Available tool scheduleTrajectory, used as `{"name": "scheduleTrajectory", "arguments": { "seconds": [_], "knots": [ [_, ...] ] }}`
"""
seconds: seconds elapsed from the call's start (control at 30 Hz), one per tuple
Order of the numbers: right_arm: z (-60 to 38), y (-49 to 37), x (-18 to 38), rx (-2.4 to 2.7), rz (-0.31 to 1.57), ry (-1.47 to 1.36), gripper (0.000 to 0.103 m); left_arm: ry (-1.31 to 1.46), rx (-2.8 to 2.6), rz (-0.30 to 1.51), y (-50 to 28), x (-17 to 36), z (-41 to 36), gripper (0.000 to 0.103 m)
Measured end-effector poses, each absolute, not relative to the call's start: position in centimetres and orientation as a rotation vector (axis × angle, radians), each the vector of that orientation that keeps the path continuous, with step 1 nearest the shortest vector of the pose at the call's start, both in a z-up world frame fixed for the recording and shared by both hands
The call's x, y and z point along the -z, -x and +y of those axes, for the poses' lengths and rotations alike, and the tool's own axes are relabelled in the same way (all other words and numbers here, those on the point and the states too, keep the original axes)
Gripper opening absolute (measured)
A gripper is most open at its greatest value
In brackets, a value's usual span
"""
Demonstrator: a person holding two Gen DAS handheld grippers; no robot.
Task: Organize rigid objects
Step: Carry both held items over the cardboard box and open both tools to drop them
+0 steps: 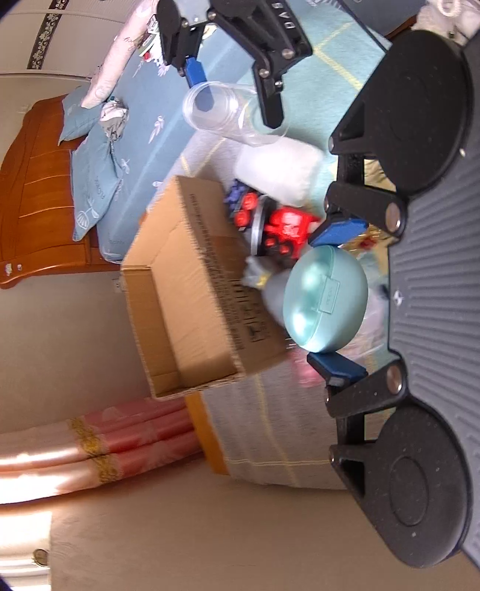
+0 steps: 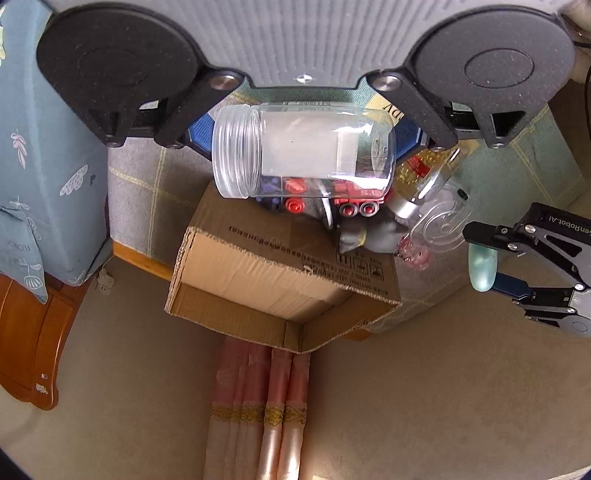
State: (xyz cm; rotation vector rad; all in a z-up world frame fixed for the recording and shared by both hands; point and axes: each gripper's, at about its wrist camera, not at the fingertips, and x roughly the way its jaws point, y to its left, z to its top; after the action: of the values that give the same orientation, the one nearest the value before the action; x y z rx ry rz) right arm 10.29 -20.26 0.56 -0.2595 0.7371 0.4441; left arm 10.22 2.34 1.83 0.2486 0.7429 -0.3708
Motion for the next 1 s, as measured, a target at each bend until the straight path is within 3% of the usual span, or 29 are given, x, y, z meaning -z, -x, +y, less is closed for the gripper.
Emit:
{"name": "scheduleTrajectory", "arguments": {
  "seconds": [0.33,0.9,1.0],
  "knots": [
    [-21.4,-15.3,-3.3,-0.434,0.673,0.201,0.093,-0.269,0.385,0.702,-18.9,-5.0,-0.4,0.06],
    [-21.2,-20.5,-4.2,-0.419,0.694,0.187,0.093,-0.296,0.368,0.901,-26.2,0.4,-2.1,0.061],
    [-21.1,-21.0,-4.2,-0.414,0.698,0.191,0.093,-0.281,0.335,0.877,-26.7,0.3,-2.2,0.067]
  ]
}}
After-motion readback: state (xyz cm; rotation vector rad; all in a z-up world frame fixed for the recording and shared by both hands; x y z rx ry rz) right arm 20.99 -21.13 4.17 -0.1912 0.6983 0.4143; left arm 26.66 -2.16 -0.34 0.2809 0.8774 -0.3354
